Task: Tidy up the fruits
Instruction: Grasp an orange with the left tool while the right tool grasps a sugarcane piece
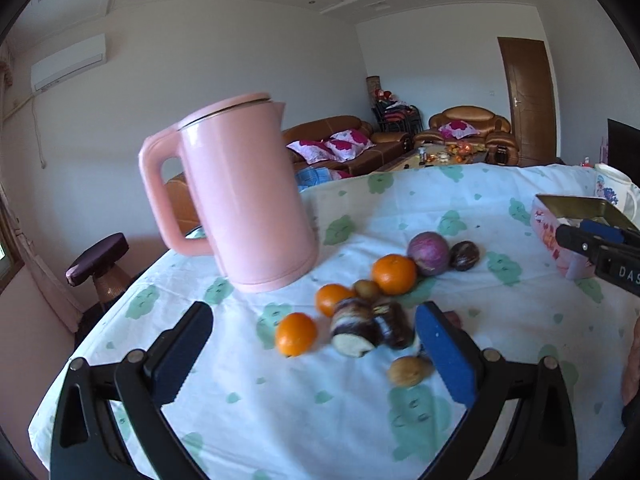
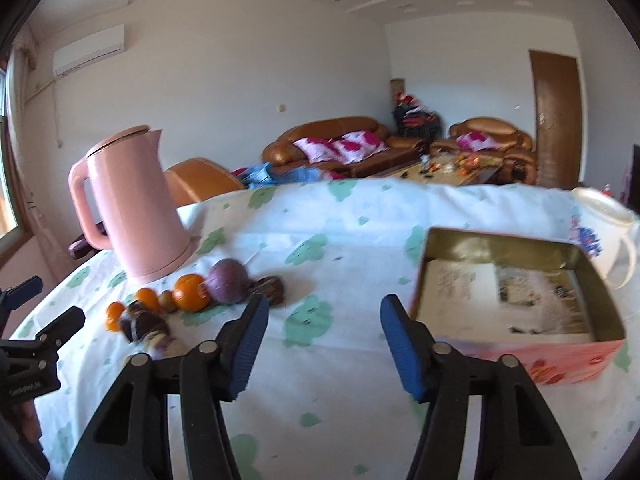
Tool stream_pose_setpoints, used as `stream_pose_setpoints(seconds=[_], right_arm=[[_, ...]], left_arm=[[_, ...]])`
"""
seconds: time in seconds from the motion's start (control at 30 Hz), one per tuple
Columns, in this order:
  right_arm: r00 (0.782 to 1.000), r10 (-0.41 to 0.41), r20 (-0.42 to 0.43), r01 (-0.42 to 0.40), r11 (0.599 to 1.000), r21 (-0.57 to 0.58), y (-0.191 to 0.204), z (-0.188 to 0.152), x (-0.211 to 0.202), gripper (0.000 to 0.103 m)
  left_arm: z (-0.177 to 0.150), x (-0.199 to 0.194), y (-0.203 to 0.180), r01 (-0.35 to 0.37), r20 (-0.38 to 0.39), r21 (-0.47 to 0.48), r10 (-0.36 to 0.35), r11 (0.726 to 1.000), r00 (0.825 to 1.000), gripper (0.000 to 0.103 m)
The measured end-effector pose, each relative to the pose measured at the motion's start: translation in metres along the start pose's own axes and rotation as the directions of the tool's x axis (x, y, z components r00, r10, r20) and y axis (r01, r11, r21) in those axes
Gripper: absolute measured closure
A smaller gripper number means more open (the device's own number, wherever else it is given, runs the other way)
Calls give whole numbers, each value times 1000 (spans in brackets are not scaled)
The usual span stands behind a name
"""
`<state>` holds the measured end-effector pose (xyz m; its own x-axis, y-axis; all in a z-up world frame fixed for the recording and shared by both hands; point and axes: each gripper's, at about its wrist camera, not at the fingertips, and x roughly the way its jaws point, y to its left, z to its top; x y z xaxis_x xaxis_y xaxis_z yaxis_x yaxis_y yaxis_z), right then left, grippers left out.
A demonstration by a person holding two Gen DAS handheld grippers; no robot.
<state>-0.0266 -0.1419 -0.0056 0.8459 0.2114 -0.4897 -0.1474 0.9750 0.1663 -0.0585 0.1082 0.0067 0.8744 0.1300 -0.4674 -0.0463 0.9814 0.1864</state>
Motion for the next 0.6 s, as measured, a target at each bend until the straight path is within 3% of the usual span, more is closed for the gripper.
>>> stream_pose_setpoints(seconds=[0.1,0.3,0.33,0.4,0.47,0.53,0.6], right_arm=[[987,134,-92,-136,990,-22,28,-9,7,45],[922,295,-249,-319,946,-58,86,-19,32,45],[913,306,-268,-332,942,-56,92,-19,37,45],[924,256,-282,-288,955,-76,102,-17,44,45],[920,254,-297,-283,957,-60,105,-16,52,45],[911,267,-314,-290,957,-29,106,-15,60,45],[918,219,-331,-245,969,-36,109,-16,67,45]], left_arm=[[-11,3,40,-8,-51,-50,6,999,999,0],[-24,20,69,-32,-130,-60,24,998,991,3],[-25,22,71,-26,-142,-62,17,998,990,3],[-26,27,72,-3,-155,-70,-8,998,988,6],[-25,31,71,10,-165,-64,-20,998,986,14],[-23,35,68,22,-164,-56,-31,998,986,15],[-19,37,65,37,-162,-52,-45,998,986,15]])
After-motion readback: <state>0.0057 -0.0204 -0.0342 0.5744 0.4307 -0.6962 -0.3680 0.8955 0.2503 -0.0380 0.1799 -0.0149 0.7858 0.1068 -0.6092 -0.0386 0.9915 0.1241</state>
